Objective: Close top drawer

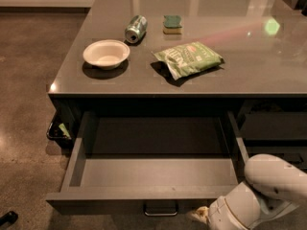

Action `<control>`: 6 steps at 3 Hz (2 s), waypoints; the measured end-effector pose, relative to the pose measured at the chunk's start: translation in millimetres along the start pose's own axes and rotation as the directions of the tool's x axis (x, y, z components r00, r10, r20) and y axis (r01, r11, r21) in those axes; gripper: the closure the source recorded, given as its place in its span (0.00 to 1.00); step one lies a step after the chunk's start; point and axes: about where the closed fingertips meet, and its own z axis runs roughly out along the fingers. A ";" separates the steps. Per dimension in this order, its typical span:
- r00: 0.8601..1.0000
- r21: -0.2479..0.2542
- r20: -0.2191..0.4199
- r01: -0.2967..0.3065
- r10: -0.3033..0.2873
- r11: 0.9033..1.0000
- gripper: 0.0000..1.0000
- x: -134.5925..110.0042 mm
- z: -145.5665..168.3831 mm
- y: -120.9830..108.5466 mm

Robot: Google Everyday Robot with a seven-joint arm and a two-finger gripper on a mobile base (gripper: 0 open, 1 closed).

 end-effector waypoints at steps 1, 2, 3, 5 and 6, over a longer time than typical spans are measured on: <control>0.997 0.075 -0.069 0.025 -0.020 0.997 0.00 4.0 15.3 -32.6; 0.989 0.254 -0.147 0.069 -0.032 0.965 0.00 -7.2 9.3 -59.6; 0.980 0.421 -0.196 0.100 -0.018 0.902 0.00 -18.3 -1.2 -75.5; 0.983 0.466 -0.182 0.099 -0.014 0.879 0.00 -23.3 -7.7 -84.8; 0.981 0.509 -0.190 0.136 -0.043 0.850 0.00 -31.7 -26.4 -101.4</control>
Offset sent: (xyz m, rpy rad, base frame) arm 0.1041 0.0120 -0.0193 -0.3380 -0.4832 -0.1411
